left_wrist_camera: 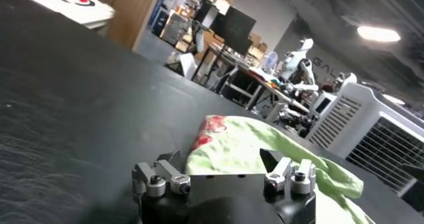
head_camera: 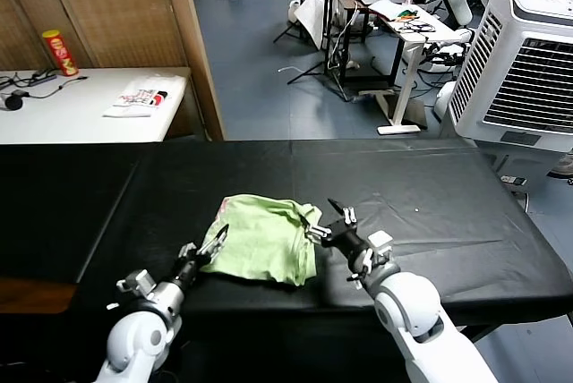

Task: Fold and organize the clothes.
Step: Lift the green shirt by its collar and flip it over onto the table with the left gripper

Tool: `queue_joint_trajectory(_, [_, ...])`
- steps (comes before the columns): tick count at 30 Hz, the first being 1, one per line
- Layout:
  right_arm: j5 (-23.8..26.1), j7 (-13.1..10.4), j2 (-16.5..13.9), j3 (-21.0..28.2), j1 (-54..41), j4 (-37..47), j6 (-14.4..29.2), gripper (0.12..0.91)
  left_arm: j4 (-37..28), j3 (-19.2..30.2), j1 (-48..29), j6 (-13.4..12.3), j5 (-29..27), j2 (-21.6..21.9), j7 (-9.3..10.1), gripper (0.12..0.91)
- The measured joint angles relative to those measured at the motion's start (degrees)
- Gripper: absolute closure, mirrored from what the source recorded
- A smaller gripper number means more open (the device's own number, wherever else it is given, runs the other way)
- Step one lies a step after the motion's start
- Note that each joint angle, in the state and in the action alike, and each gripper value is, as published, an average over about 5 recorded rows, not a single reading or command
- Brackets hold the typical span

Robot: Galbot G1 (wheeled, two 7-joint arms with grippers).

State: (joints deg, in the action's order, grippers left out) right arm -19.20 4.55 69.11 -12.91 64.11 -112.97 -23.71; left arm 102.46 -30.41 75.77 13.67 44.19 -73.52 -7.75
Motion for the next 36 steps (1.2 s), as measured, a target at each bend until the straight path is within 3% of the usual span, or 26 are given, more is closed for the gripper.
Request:
queue_joint_trajectory(7, [0.1,0.0,0.2,-0.6,0.3,-0.1,0.0,0.227,-0.5,0.0,-0.5,0.7,1.4,-0.1,0.74,0.799])
queue_joint_trajectory(10, [0.3,-0.1,0.5,-0.6,0.3,0.1,0.0,0.227,0.3,-0.3,0.0,1.5,1.2,-0.5,2.71,0.891])
queue_joint_trajectory(18, [2.7,-1.5,0.9,0.3,-0.8,1.6,-1.4,0.227,6.0,-3.5,3.9,4.2,-3.0,-2.2,11.48,0.897])
queue_joint_trajectory(21, [3.4,-1.7,1.2,0.8,-1.4,2.2,-1.8,0.227,8.8,-5.4,6.0,4.5,-5.2,-2.1,13.64,0.897])
queue_joint_trajectory(26, [3.7,-1.7,1.8,1.9,-2.2,2.8,-1.9,0.227,12.9,-9.4,9.3,4.4,-8.4,-0.7,14.89,0.897])
queue_joint_trajectory(36, [3.4,-1.7,2.1,2.6,-3.1,3.4,-1.9,0.227,14.5,-18.6,11.5,2.9,-13.6,6.5,14.65,0.897])
